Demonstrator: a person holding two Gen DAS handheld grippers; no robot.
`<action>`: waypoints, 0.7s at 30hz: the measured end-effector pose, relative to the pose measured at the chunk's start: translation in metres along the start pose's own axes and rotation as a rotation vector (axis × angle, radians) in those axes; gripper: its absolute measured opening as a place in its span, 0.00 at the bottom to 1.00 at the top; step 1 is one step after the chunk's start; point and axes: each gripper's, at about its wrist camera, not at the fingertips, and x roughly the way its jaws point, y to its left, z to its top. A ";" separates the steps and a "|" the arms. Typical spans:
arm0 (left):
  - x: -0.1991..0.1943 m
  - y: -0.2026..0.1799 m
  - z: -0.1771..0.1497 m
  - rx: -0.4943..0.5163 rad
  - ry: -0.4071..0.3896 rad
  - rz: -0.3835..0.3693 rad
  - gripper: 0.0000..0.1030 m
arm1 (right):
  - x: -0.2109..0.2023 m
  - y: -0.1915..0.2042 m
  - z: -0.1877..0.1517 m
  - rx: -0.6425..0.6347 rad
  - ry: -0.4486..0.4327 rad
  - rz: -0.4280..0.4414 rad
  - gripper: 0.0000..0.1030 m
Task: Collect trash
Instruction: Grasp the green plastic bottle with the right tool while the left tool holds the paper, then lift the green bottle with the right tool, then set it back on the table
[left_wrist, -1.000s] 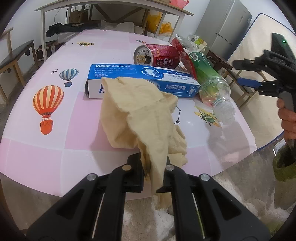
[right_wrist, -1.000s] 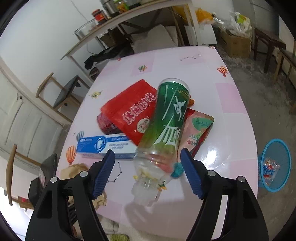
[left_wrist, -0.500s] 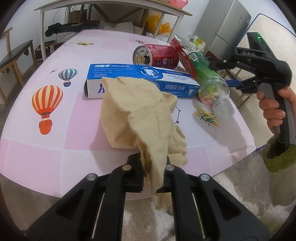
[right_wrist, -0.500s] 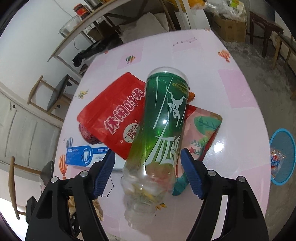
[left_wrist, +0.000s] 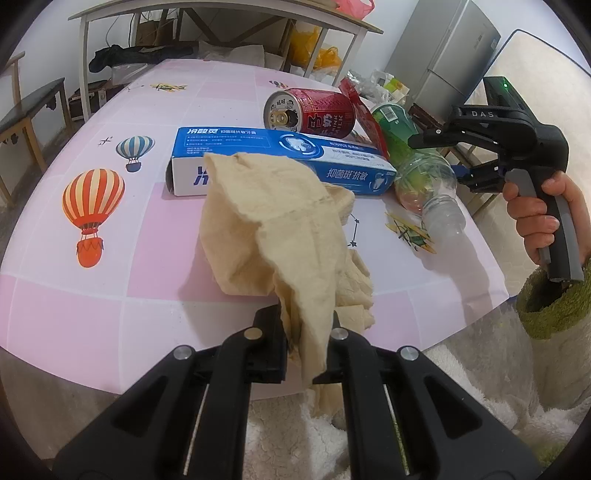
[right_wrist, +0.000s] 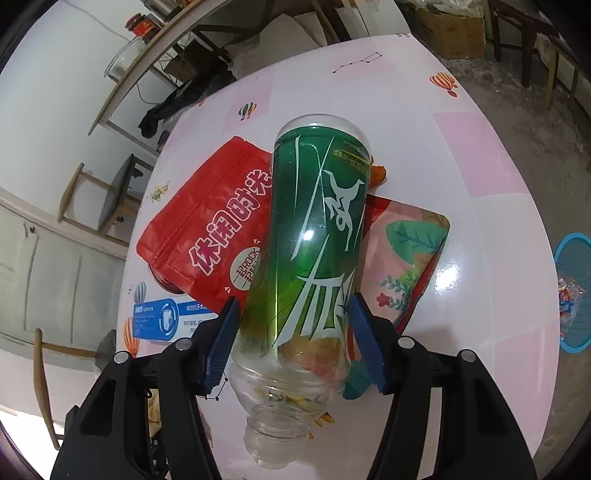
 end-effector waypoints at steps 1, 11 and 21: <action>0.000 0.000 0.000 0.000 0.000 0.000 0.05 | -0.002 -0.002 0.000 0.005 -0.007 0.006 0.53; 0.000 0.000 0.000 0.004 -0.001 0.005 0.05 | -0.024 -0.010 -0.002 0.030 -0.036 0.071 0.49; -0.001 0.000 0.000 0.009 -0.004 0.011 0.05 | -0.056 -0.038 -0.016 0.108 -0.016 0.197 0.48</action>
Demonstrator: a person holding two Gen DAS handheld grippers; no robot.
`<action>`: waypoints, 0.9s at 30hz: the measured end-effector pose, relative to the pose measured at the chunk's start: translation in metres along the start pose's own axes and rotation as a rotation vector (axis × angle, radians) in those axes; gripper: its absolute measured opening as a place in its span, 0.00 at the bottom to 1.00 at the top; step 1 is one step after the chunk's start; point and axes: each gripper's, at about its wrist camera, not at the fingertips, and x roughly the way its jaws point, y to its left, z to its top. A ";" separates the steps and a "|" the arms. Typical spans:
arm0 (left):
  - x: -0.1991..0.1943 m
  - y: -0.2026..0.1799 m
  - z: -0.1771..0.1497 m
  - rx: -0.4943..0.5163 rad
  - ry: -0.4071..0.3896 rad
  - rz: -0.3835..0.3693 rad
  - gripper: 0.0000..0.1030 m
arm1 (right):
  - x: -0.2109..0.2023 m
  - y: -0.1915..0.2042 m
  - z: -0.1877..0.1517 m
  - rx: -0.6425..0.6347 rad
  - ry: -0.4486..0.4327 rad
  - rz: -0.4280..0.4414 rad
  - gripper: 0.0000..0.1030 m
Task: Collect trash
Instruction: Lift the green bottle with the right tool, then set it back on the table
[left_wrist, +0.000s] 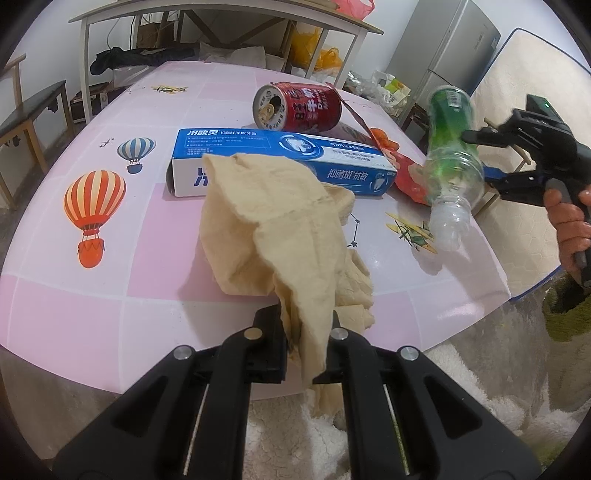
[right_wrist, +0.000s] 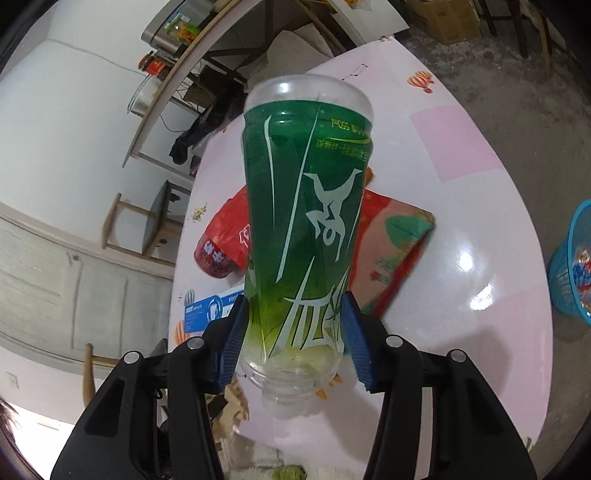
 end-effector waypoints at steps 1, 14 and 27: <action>0.000 -0.001 0.000 0.000 -0.001 0.001 0.05 | -0.004 -0.003 -0.001 0.009 0.004 0.006 0.48; -0.001 -0.007 0.000 0.010 0.003 0.016 0.05 | -0.018 -0.056 -0.005 0.124 0.026 -0.001 0.48; -0.001 -0.010 -0.001 0.006 0.000 0.011 0.05 | 0.002 -0.023 0.015 -0.018 0.002 -0.121 0.44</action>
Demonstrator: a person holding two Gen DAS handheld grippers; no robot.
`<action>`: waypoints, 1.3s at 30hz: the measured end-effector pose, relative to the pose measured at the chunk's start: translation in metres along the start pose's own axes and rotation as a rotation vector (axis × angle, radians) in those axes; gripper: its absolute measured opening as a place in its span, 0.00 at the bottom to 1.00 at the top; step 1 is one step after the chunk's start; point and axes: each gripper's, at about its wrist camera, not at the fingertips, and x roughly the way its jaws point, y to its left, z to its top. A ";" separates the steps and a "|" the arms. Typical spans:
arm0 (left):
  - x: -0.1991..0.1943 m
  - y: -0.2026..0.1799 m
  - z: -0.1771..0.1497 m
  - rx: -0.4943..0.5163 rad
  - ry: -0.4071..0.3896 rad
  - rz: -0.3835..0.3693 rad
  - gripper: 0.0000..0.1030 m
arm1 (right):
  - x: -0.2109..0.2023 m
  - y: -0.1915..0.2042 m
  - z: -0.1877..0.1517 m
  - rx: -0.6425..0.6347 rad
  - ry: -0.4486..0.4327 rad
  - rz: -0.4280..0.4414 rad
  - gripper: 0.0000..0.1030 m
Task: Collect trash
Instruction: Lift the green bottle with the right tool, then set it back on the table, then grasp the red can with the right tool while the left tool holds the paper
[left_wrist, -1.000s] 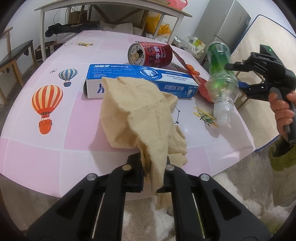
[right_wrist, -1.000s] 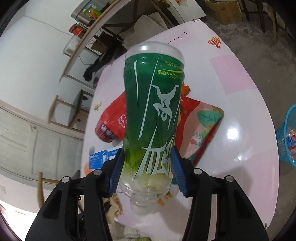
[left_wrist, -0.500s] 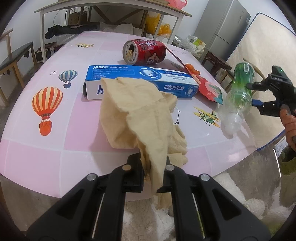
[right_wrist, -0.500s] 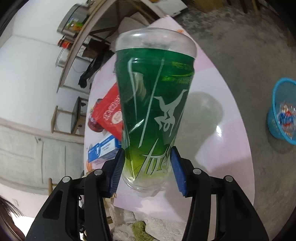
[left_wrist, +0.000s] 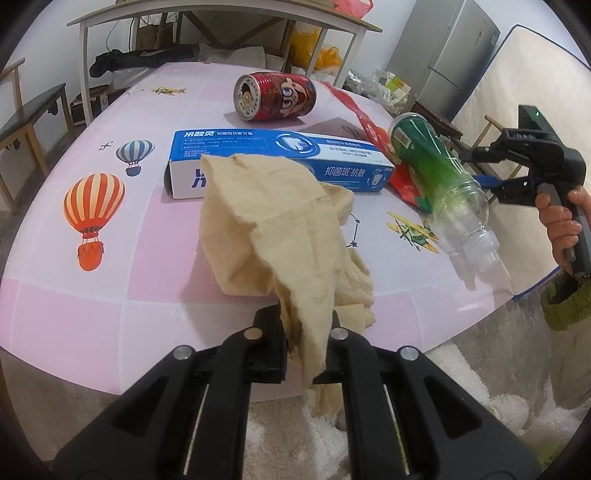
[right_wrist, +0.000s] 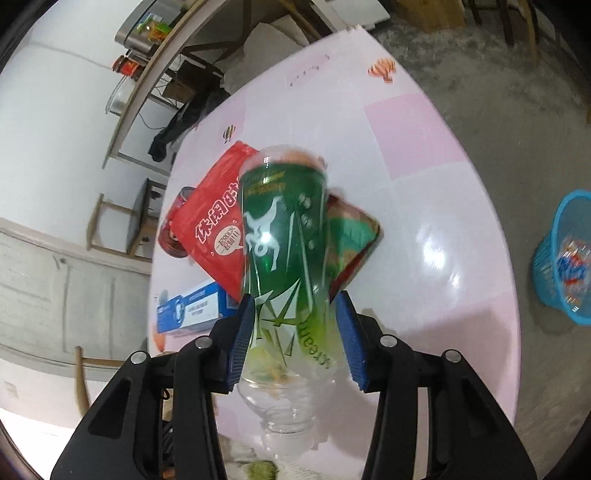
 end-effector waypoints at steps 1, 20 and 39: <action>0.000 0.000 0.000 0.000 0.000 -0.002 0.05 | -0.006 0.007 0.004 -0.029 -0.024 -0.027 0.44; 0.001 0.011 -0.001 -0.029 -0.003 -0.063 0.05 | 0.146 0.266 0.093 -0.679 0.090 -0.203 0.80; 0.003 0.015 -0.001 -0.041 -0.004 -0.098 0.05 | 0.245 0.307 0.115 -0.676 0.256 -0.244 0.84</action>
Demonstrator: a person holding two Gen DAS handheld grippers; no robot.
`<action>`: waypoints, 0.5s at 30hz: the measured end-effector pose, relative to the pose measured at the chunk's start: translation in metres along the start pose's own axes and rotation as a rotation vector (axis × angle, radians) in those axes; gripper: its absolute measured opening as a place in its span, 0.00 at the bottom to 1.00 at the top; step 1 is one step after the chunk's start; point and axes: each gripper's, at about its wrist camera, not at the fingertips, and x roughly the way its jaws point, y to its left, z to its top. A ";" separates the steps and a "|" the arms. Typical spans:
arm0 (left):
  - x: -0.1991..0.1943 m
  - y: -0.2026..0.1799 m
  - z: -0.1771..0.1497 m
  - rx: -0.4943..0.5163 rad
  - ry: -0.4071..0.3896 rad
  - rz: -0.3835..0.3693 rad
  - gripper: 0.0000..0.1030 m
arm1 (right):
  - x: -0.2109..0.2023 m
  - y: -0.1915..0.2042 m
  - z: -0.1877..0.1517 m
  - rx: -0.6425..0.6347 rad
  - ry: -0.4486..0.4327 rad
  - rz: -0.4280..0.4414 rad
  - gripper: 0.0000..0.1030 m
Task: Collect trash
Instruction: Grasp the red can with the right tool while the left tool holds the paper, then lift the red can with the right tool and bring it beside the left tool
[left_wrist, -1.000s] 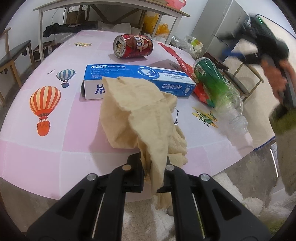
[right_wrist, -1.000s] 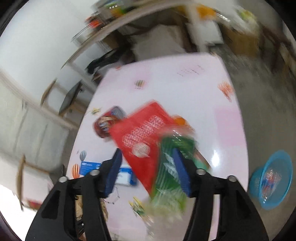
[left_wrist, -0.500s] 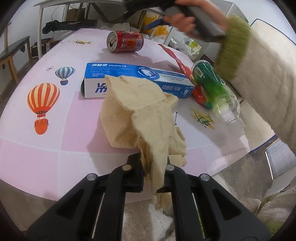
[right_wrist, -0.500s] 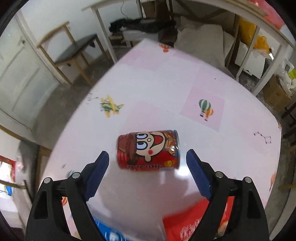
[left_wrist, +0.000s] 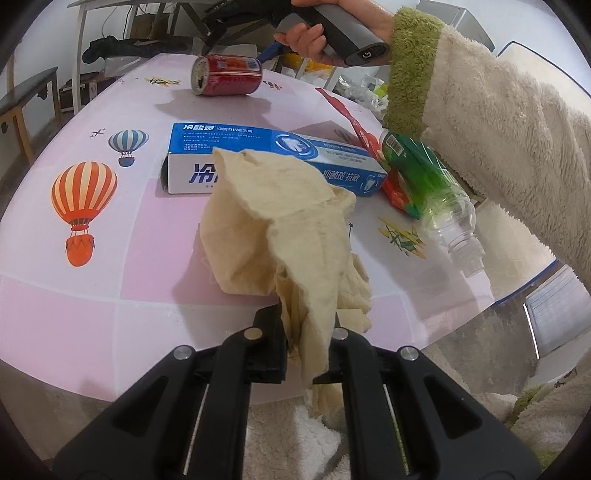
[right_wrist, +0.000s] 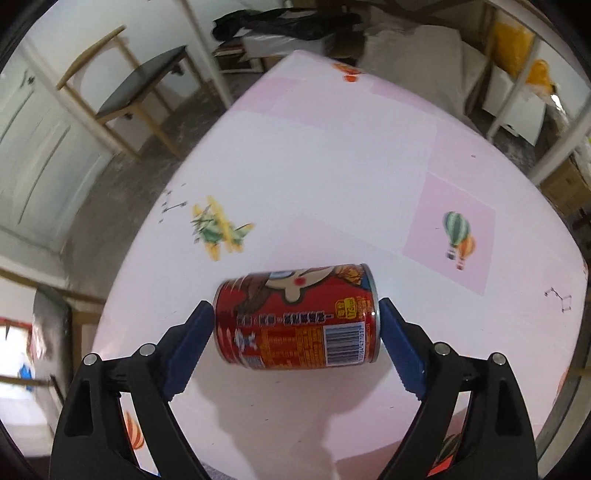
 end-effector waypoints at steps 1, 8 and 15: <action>0.000 0.000 0.000 0.000 0.000 0.000 0.05 | 0.001 0.002 0.000 -0.007 0.010 0.004 0.85; 0.002 -0.002 0.001 0.004 0.003 0.003 0.05 | 0.013 0.009 0.006 0.008 0.059 0.019 0.90; 0.002 0.000 0.001 -0.008 -0.002 -0.002 0.05 | 0.014 0.008 0.004 0.044 0.042 0.008 0.85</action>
